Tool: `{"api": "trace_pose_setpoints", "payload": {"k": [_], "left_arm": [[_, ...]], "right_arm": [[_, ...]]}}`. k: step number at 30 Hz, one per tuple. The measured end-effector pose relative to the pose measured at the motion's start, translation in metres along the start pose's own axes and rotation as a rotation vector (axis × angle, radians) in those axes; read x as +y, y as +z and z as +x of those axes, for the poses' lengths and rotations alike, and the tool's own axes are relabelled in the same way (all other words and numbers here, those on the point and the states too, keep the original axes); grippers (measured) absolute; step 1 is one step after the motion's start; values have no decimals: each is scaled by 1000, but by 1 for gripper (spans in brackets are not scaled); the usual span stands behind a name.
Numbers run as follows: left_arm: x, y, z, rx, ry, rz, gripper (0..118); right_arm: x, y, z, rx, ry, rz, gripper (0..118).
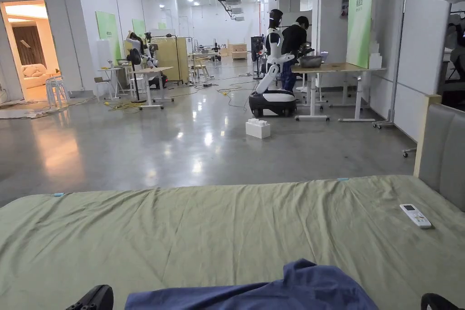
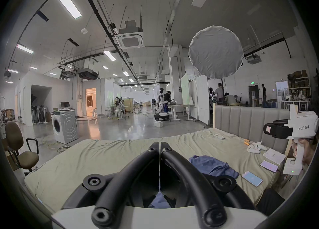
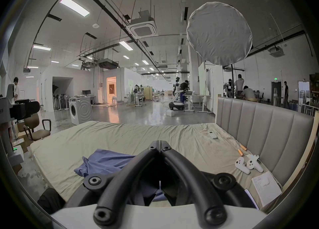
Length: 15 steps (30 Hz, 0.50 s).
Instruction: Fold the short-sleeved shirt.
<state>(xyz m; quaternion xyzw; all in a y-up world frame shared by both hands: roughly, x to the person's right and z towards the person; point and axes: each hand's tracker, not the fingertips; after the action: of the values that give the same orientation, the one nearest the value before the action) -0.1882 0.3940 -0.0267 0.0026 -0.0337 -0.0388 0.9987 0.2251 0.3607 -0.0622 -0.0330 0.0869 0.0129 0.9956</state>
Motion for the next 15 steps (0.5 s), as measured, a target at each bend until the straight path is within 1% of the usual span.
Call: {"api": "trace_pose_setpoints", "payload": {"k": [2, 3, 6, 7, 9, 11, 12, 13, 15], "left_arm": [[1, 1, -1, 4, -4, -9, 0], [0, 0, -2, 7, -6, -12, 0], [-3, -3, -8, 10, 0, -30, 0], [-6, -5, -10, 16, 6, -35, 0], [-15, -12, -16, 22, 25, -65, 0], [-29, -23, -25, 45, 66, -136, 1], [-37, -34, -32, 61, 87, -225, 1], [-48, -44, -38, 97, 112, -328, 5], [-76, -57, -51, 128, 138, -410, 11]], "right_arm": [[1, 0, 0, 3, 19, 12, 0], [-1, -1, 1, 6, 3, -6, 0], [0, -2, 1, 9, 0, 0, 0], [-3, -4, 2, 15, -27, -13, 0], [-7, -6, 3, 16, -39, -21, 0], [-13, -10, 4, 12, -42, -48, 0], [-18, -11, 4, 9, -47, -71, 0], [-23, -12, 5, 9, -54, -97, 0], [-33, -14, 6, 17, -70, -154, 0]]}}
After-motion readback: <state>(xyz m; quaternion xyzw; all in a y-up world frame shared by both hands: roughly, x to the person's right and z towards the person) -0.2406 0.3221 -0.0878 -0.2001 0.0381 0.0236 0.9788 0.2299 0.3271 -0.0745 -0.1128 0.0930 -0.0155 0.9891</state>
